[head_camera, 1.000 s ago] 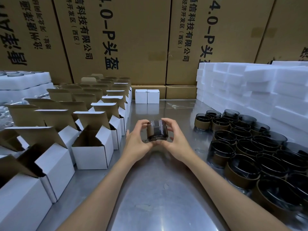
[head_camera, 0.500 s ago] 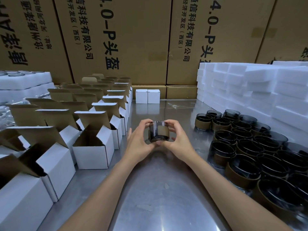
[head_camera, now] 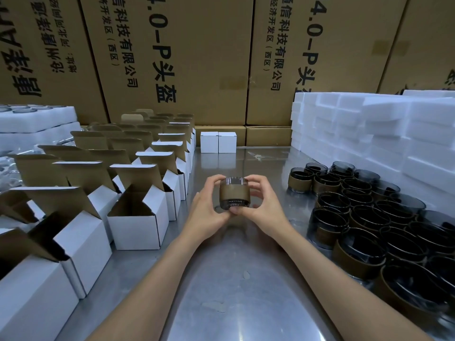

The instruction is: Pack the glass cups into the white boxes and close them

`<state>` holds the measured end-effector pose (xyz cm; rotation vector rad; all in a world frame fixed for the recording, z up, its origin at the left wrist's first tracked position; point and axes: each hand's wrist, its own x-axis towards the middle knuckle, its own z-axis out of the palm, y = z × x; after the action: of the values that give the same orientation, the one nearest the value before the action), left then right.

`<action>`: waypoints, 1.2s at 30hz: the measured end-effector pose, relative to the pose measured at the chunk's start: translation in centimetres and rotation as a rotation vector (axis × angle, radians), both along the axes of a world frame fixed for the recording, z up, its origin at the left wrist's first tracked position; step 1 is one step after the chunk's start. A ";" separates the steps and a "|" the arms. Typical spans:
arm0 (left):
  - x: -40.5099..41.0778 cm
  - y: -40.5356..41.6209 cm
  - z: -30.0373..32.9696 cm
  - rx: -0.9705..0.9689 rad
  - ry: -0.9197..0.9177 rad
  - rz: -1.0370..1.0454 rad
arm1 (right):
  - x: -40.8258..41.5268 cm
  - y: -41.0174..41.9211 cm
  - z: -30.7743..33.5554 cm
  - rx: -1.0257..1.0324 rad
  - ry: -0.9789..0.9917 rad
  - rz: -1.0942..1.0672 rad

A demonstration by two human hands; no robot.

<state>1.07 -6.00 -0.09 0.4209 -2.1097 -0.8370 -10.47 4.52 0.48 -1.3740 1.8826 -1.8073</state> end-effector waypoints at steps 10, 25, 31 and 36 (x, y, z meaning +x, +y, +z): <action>-0.2 -0.7 -0.6 0.079 -0.001 -0.011 | 0.3 0.3 0.5 0.093 -0.138 0.188; -0.1 -0.6 -0.8 0.133 -0.219 -0.126 | -0.1 0.0 -0.7 0.220 0.331 -0.063; -0.1 -0.4 -0.6 0.243 -0.247 -0.155 | -1.1 0.1 -0.9 0.296 0.367 0.001; -0.2 -0.6 -0.8 0.252 -0.222 -0.182 | -1.3 0.1 -1.0 0.348 0.424 -0.004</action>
<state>0.87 -6.64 -0.92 0.4767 -2.2791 -1.2188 -11.80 4.58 -0.57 -1.7067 2.2622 -1.1691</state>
